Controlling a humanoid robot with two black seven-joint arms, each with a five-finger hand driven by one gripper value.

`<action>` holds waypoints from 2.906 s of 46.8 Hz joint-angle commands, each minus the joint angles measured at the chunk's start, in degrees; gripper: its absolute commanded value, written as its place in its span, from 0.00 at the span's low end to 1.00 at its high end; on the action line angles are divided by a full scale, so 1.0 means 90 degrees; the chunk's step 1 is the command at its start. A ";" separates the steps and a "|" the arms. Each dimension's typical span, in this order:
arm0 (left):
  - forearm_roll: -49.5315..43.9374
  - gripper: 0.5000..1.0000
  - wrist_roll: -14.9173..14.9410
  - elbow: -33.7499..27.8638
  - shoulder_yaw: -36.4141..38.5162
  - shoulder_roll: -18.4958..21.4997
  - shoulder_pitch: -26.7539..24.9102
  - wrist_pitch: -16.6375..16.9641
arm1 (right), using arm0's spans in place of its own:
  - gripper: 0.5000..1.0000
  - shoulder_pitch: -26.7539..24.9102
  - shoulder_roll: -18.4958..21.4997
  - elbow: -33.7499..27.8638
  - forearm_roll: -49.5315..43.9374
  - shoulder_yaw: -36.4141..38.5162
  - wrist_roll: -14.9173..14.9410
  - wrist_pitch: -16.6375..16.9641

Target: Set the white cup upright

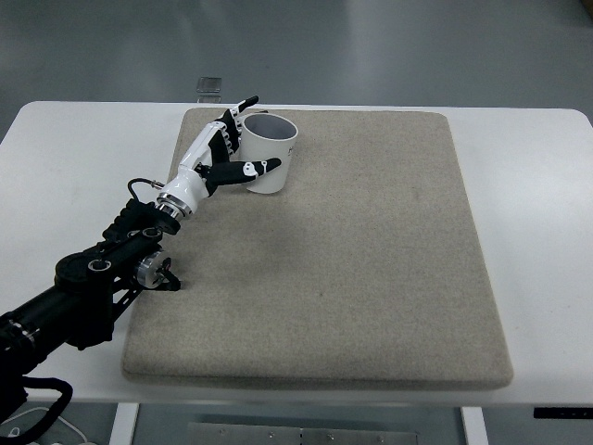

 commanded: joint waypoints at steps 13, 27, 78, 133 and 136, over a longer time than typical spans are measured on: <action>-0.0030 0.99 0.0000 -0.0070 -0.0031 -0.0009 -0.0029 0.0000 | 0.86 0.0000 0.0000 0.0000 0.0000 0.0000 0.0002 0.0000; -0.0078 0.99 0.0000 -0.0304 -0.0050 -0.0009 -0.0068 0.0000 | 0.86 0.0000 0.0000 0.0000 0.0000 0.0000 -0.0007 0.0000; -0.2402 0.98 0.0000 0.0868 0.0057 -0.0106 -0.1874 -0.0059 | 0.86 0.0000 0.0000 0.0000 0.0000 0.0000 0.0002 0.0000; -0.6992 0.99 0.2961 0.2098 -0.0060 -0.0106 -0.2412 -0.0205 | 0.86 0.0000 0.0000 0.0000 0.0000 0.0010 0.0002 0.0029; -0.7061 0.99 0.2961 0.2108 -0.0060 -0.0106 -0.2392 -0.0342 | 0.86 0.0000 0.0000 0.0000 0.0000 0.0010 0.0002 0.0029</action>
